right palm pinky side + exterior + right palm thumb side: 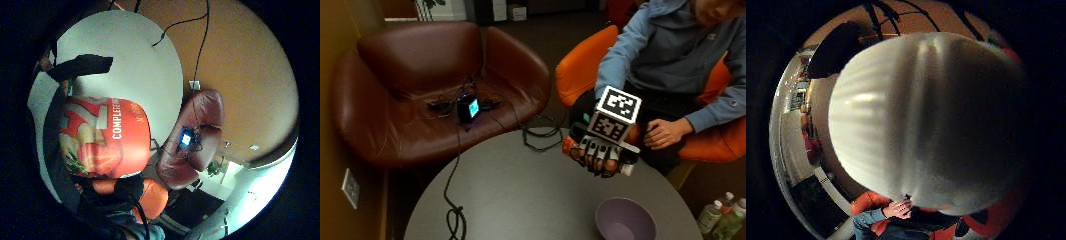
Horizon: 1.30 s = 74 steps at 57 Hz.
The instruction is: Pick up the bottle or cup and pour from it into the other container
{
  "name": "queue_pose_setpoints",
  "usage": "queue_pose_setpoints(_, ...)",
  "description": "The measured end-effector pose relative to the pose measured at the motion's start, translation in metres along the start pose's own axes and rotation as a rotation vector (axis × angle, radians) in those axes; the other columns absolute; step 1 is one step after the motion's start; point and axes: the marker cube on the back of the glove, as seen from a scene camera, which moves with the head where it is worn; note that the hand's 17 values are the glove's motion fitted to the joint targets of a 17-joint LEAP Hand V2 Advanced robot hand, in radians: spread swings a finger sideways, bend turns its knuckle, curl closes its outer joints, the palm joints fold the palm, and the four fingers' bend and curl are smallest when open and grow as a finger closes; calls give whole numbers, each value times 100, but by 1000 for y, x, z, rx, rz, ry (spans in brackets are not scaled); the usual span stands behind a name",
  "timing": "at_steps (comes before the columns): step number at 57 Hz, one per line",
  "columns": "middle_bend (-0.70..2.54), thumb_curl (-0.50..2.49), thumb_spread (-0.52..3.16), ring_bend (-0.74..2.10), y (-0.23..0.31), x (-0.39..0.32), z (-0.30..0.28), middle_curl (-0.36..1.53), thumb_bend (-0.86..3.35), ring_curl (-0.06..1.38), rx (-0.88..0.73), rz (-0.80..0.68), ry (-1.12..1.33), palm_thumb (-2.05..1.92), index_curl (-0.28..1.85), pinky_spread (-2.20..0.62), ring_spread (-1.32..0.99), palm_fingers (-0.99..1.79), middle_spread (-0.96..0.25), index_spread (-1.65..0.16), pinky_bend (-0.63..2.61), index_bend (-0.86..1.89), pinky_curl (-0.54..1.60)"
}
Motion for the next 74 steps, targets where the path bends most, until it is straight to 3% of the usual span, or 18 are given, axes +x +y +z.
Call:
queue_pose_setpoints(28, 33, 73, 4, 43, -6, -16, -8, 52, -4, 46, 12, 45, 62, 108, 29, -34, -31, 112, -18, -28, 34, 11, 36)
queue_pose_setpoints(54, 33, 73, 4, 43, -10, -62, -10, 52, -4, 46, 93, 45, 661, 108, 29, -34, -31, 112, -18, -28, 35, 11, 36)
queue_pose_setpoints(74, 33, 73, 4, 43, -11, -78, 5, 52, -4, 46, 69, 10, 806, 107, 29, -34, -32, 112, -19, -28, 35, 11, 36)
